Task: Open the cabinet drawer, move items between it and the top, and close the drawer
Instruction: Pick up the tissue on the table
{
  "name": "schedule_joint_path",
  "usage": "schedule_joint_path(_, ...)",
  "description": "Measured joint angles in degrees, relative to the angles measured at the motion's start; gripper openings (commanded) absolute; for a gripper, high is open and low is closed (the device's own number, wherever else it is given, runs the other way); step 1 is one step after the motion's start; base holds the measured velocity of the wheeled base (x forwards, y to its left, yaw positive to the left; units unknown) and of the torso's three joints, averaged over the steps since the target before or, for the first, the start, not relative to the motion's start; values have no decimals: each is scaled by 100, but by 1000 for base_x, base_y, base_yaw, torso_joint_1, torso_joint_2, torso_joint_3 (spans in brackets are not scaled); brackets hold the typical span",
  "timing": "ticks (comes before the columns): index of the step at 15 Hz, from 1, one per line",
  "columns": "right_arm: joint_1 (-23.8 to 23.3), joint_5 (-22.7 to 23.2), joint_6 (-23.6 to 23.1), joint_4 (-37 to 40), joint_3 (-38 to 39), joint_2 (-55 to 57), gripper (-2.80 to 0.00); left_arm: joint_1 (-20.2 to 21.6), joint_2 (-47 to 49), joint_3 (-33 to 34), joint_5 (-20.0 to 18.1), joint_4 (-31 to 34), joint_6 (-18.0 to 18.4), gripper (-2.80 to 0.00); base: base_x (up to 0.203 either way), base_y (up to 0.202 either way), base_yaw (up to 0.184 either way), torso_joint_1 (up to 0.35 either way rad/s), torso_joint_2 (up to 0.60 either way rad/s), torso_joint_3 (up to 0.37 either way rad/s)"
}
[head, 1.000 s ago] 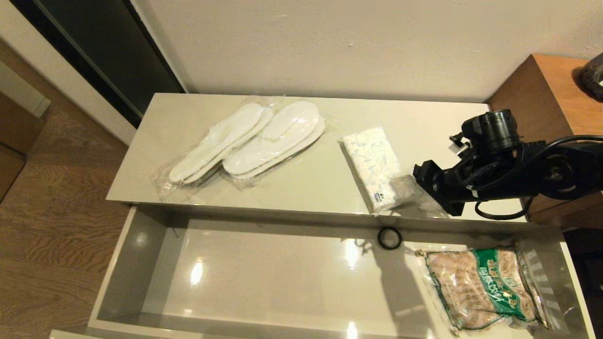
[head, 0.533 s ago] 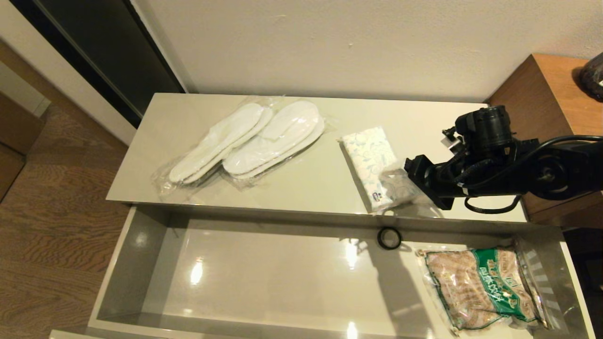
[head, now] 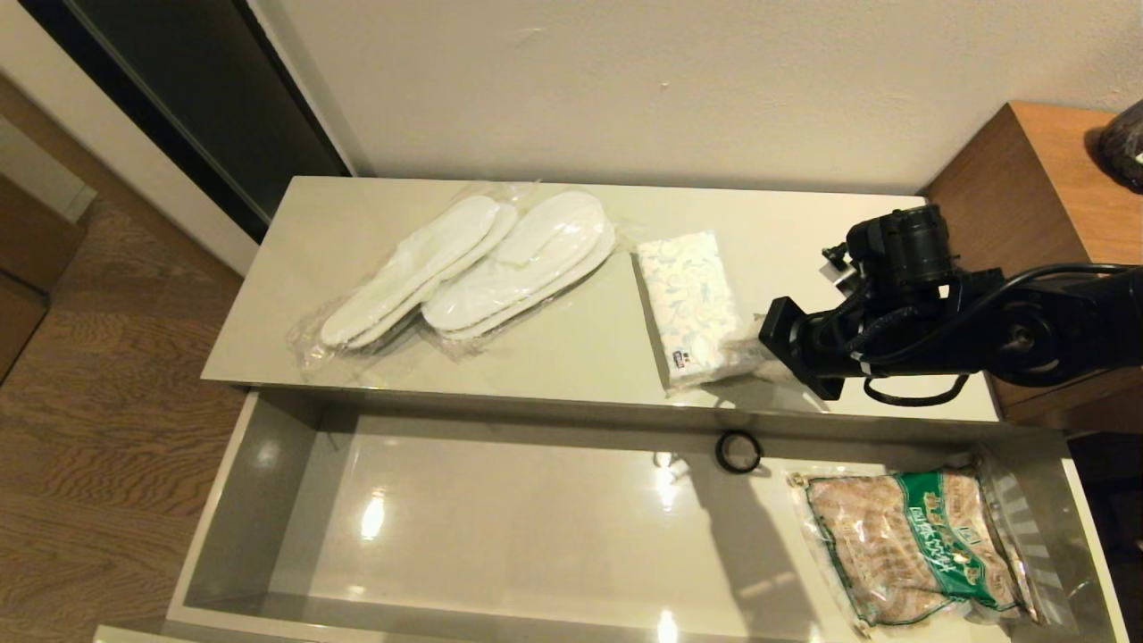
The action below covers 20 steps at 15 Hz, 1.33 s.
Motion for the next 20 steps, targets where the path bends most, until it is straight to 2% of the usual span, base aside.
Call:
schedule_joint_path(8,32,7,36,64,21,-11,-280,0,0,0,0,0,2,-280,0,0,0,0,0,0)
schedule_joint_path(12,32,117,-254,295,0,-109,-280,0,0,0,2,0,2,-280,0,0,0,0,0,0)
schedule_joint_path(17,38,124,-276,687,113,-579,-280,0,0,0,0,-2,2,-280,0,0,0,0,0,0)
schedule_joint_path(20,36,121,-278,776,491,-964,-280,0,0,0,0,0,0,-280,0,0,0,0,0,0)
